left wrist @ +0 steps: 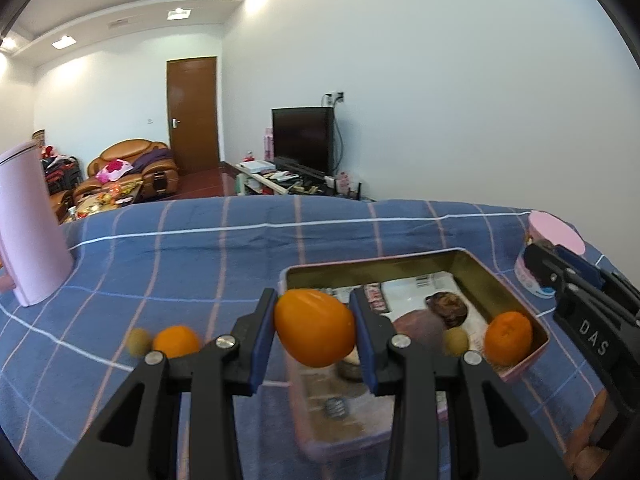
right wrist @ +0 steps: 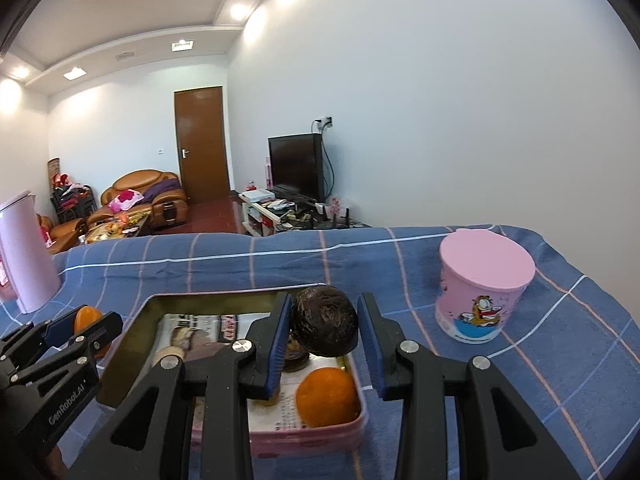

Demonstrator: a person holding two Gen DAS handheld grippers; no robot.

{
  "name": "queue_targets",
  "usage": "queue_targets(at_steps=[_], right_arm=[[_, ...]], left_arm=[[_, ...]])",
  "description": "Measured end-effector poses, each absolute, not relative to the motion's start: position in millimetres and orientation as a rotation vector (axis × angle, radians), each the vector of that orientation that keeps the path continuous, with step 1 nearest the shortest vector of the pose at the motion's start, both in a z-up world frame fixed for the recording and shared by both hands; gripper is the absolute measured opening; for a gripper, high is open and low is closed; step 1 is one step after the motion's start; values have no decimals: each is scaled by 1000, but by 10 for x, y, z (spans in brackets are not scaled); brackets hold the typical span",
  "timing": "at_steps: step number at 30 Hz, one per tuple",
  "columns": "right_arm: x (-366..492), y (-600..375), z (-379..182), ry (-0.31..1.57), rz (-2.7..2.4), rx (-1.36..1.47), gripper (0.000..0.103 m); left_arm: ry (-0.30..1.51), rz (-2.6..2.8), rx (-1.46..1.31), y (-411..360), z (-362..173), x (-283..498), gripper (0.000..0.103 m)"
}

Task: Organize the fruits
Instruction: 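Lower the dark fruit into the pink tin with the right tool while the left tool releases the orange there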

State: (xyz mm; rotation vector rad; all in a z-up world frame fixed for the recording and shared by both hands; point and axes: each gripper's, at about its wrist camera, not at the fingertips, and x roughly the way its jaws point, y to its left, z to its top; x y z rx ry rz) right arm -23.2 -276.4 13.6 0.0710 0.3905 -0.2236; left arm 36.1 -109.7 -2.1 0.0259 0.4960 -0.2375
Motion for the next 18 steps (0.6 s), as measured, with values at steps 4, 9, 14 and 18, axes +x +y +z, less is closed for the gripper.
queue_targets(at_steps=[4, 9, 14, 18], right_arm=[[-170, -2791, 144, 390, -242, 77, 36], [-43, -2792, 120, 413, -251, 66, 36], [134, -2775, 64, 453, -238, 53, 36], [250, -2748, 51, 467, -227, 38, 36]], left_arm=[[525, -271, 22, -1254, -32, 492, 39], [548, -285, 17, -1359, -40, 611, 39], [584, -283, 12, -1401, -75, 720, 39], [620, -282, 5, -1410, -107, 807, 39]])
